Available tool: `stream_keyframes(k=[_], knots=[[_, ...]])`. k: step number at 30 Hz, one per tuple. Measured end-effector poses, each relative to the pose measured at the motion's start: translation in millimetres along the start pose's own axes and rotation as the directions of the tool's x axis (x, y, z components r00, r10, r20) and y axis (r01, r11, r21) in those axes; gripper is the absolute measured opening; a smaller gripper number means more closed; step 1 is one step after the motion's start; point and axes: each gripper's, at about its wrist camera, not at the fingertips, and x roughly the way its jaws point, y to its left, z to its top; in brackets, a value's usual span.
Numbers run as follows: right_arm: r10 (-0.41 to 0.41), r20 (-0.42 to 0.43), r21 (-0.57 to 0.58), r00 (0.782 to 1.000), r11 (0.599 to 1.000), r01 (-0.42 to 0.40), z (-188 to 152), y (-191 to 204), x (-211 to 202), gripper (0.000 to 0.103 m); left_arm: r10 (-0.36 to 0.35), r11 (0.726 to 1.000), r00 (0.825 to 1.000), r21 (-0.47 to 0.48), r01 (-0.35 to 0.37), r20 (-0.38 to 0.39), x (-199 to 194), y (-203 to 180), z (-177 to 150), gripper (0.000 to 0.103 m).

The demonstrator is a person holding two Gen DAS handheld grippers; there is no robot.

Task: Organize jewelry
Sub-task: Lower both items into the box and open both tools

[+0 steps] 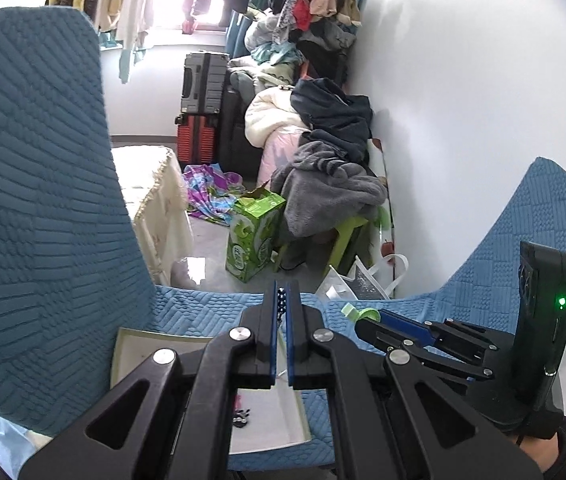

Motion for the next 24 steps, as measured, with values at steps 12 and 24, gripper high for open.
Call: stream_keyframes(k=[12,24], knots=[[-0.024,-0.183,-0.016,0.983,1.0,0.022,-67,9,75,0.017,0.026,0.996,0.987,-0.079,-0.039,-0.16,59,39,-74,0.003],[-0.025,-0.24,-0.045,0.97,0.999,0.015,-101,9,100,0.018,0.015,0.994,0.963,-0.097,-0.043,-0.268,98,41,-118,0.003]])
